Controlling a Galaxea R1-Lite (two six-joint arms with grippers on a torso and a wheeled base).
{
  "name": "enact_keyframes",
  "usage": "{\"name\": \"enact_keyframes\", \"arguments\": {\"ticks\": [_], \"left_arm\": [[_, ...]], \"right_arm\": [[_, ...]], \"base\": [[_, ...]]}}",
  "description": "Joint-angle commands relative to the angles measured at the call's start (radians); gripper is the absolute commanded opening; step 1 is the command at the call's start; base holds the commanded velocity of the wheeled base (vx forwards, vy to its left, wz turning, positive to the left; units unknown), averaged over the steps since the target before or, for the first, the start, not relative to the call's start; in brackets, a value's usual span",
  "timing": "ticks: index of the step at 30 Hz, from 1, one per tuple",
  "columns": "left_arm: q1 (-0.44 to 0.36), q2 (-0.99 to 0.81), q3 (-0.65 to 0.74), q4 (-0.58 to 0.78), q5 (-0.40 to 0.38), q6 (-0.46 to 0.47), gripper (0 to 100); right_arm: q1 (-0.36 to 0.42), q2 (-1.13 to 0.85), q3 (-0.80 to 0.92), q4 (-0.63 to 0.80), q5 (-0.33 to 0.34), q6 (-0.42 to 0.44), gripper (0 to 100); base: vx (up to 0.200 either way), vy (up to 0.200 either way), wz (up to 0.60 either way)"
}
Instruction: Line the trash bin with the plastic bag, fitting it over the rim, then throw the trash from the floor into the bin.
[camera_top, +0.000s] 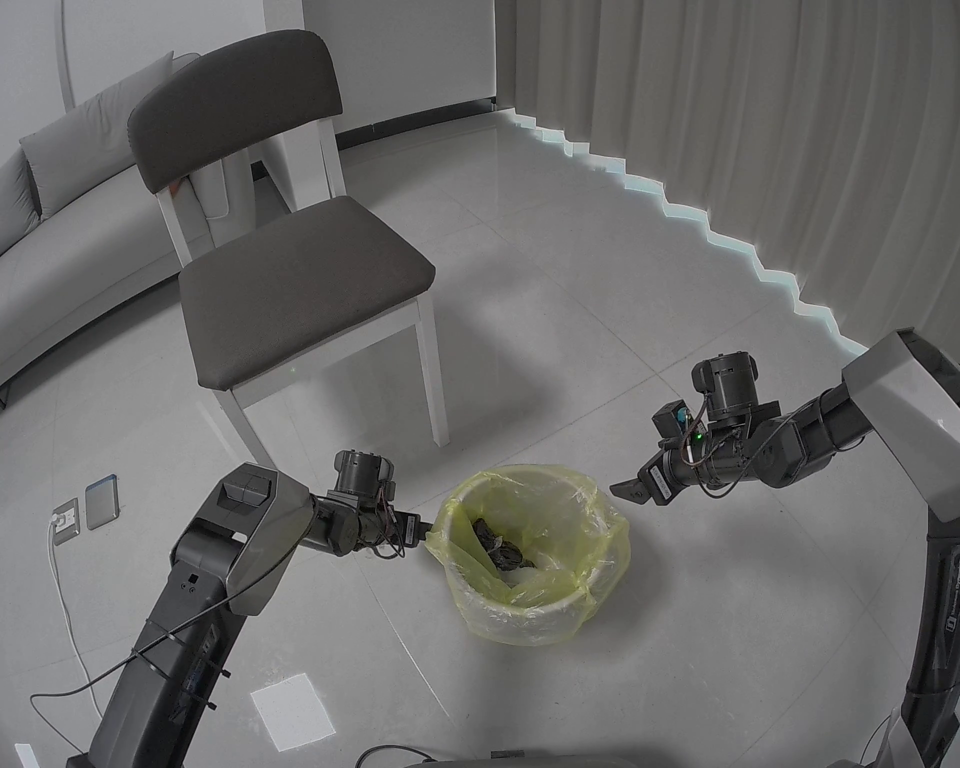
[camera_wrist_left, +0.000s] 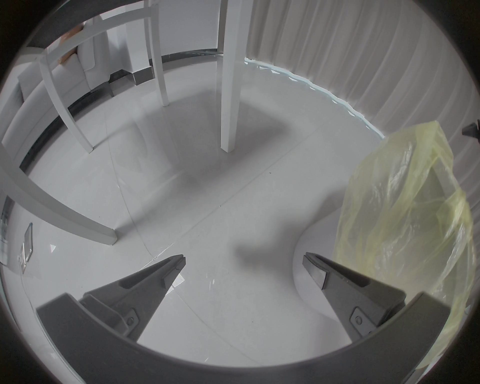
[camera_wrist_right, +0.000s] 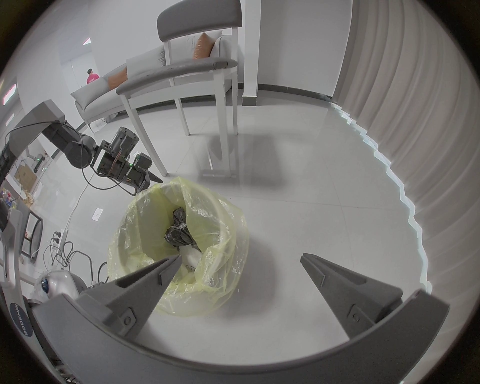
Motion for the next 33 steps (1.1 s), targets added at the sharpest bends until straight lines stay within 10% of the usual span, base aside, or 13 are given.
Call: {"name": "enact_keyframes", "arguments": {"ticks": [1,33], "left_arm": [[0.002,-0.154,0.059,-0.036,-0.017,-0.078,100],[0.137,-0.513,0.804,-0.574,-0.064,-0.084,100]], "right_arm": [[-0.002,0.054,0.009,-0.002,0.001,-0.003,100],[-0.062,0.306,-0.123,0.061,-0.001,-0.095,100]], "base": [[0.0,0.0,0.0],[0.0,0.0,0.0]]}}
